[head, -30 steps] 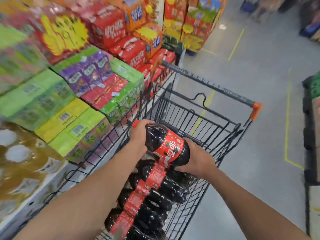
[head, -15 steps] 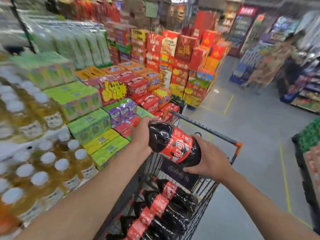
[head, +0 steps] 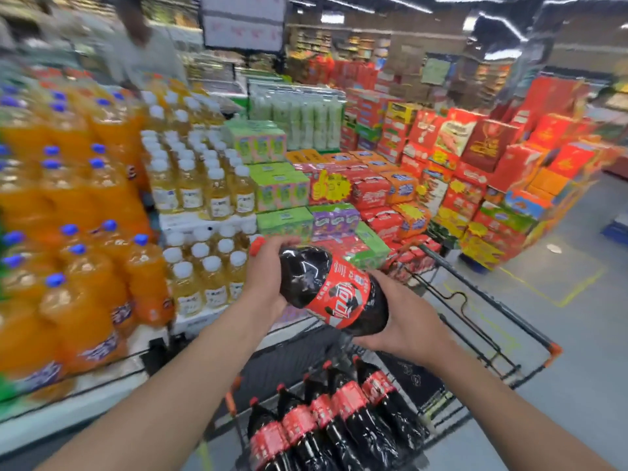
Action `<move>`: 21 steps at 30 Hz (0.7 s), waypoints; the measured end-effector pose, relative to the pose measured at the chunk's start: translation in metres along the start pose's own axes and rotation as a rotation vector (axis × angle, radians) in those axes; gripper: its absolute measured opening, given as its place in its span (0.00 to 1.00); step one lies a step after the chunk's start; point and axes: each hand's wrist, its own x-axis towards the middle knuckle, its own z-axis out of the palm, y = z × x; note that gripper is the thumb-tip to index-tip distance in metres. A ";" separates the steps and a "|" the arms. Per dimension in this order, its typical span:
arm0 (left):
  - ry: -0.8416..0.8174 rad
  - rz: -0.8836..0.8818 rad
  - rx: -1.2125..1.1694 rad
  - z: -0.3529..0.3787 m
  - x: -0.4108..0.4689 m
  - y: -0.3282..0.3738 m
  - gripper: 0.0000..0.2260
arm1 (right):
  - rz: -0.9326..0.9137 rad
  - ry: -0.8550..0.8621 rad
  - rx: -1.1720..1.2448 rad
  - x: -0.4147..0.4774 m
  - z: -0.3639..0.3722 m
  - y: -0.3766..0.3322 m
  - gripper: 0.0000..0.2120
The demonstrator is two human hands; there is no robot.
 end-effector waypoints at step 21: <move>0.536 0.595 0.238 -0.333 -0.195 0.151 0.17 | -0.454 -0.323 0.605 -0.007 0.166 -0.353 0.48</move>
